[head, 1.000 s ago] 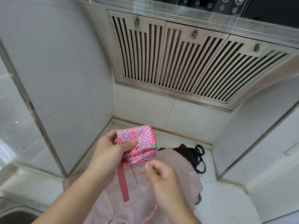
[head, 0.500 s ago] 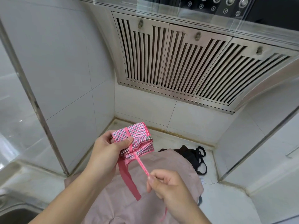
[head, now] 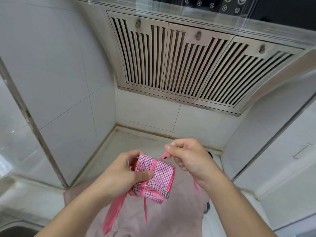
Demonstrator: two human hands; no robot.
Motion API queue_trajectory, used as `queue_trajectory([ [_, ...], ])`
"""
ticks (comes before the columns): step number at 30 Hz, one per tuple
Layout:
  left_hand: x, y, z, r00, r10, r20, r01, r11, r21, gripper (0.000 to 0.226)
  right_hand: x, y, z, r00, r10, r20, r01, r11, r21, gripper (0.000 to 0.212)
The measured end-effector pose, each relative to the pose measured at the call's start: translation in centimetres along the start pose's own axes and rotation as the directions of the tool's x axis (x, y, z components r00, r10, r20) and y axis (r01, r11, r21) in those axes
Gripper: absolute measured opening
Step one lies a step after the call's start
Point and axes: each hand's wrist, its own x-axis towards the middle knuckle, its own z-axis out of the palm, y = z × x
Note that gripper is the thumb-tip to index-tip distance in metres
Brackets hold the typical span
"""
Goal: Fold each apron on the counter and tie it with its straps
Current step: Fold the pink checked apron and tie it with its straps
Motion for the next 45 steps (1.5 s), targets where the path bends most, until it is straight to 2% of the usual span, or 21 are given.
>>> queue_trajectory([
  [2,0.4,-0.1,0.2,0.994,0.011,-0.109,-0.018,0.998,-0.062,0.016,-1.0,-0.7,0.7,0.993,-0.102,-0.063,0.096,0.991,-0.091,0.03],
  [5,0.8,0.1,0.0,0.97,0.066,-0.235,-0.092,0.991,-0.102,0.016,-2.9,-0.1,2.8,0.987,-0.144,-0.074,0.144,0.989,-0.006,0.029],
  [8,0.8,0.6,-0.1,0.922,0.181,-0.341,-0.222,0.971,-0.085,0.018,-3.5,1.8,4.6,0.997,0.03,-0.072,-0.008,0.96,0.279,0.03],
  [10,0.6,0.8,0.1,0.9,0.241,-0.363,-0.276,0.96,-0.048,0.019,-3.3,3.0,5.0,0.981,0.191,-0.042,-0.149,0.867,0.475,0.029],
  [12,0.4,0.8,0.4,0.893,0.267,-0.362,-0.292,0.956,-0.016,0.016,-3.0,3.7,5.3,0.965,0.262,-0.008,-0.211,0.794,0.571,0.026],
  [15,0.3,0.8,0.8,0.893,0.277,-0.356,-0.305,0.952,-0.024,0.015,-2.5,4.2,5.5,0.966,0.258,0.001,-0.216,0.808,0.548,0.019],
  [18,0.6,0.7,0.7,0.906,0.29,-0.309,-0.308,0.951,-0.008,0.016,-1.9,4.3,4.3,0.985,0.168,0.045,-0.173,0.903,0.392,0.016],
  [20,0.5,0.9,0.3,0.928,0.264,-0.262,-0.285,0.958,-0.045,0.018,-1.7,4.2,3.5,0.991,0.125,0.049,-0.134,0.948,0.289,0.014],
  [23,0.4,1.1,-0.4,0.973,0.204,-0.11,-0.218,0.968,-0.128,0.024,-1.2,3.9,2.9,0.994,0.102,-0.045,-0.085,0.956,0.28,0.018],
  [25,1.1,0.6,-1.0,0.988,0.148,-0.043,-0.154,0.968,-0.196,0.034,-0.8,3.7,2.7,0.988,0.121,-0.093,-0.079,0.928,0.364,0.021],
  [27,2.9,-0.4,-1.3,0.999,-0.022,-0.023,0.011,0.926,-0.376,0.053,-0.4,3.6,2.5,0.982,0.145,-0.117,-0.071,0.871,0.487,0.031],
  [28,3.5,-1.1,-1.4,0.995,-0.097,0.015,0.093,0.891,-0.445,0.057,-0.3,3.4,2.4,0.981,0.143,-0.129,-0.055,0.85,0.524,0.034],
  [29,3.9,-1.8,-1.5,0.988,-0.145,0.048,0.151,0.883,-0.444,0.05,-0.1,3.1,2.3,0.981,0.133,-0.143,-0.034,0.837,0.546,0.035],
  [30,3.9,-2.7,-1.5,0.984,-0.163,0.072,0.178,0.911,-0.372,0.037,0.0,2.9,2.2,0.981,0.119,-0.156,-0.013,0.831,0.556,0.035],
  [32,3.5,-4.5,-1.7,0.986,-0.079,0.149,0.102,0.983,-0.153,0.015,0.1,2.4,2.2,0.978,0.103,-0.184,0.022,0.818,0.574,0.035],
  [34,2.5,-5.5,-1.5,0.955,-0.008,0.297,0.019,0.999,-0.032,0.018,0.4,1.9,2.1,0.974,0.098,-0.206,0.046,0.8,0.599,0.036],
  [37,1.6,-5.8,-0.1,0.914,0.021,0.404,-0.047,0.997,0.054,0.016,0.9,1.8,2.1,0.967,0.104,-0.233,0.06,0.796,0.603,0.03],
  [39,1.2,-5.4,1.0,0.908,0.019,0.418,-0.056,0.996,0.075,0.013,1.2,1.9,2.1,0.965,0.112,-0.238,0.055,0.797,0.601,0.026],
  [42,0.5,-4.9,2.2,0.934,-0.005,0.356,-0.049,0.989,0.142,0.011,1.2,2.0,1.9,0.965,0.114,-0.235,0.054,0.791,0.609,0.025],
  [45,-0.9,-3.4,2.7,0.925,-0.141,0.352,-0.027,0.901,0.433,0.016,1.1,1.9,1.8,0.959,0.112,-0.259,0.064,0.807,0.587,0.024],
])
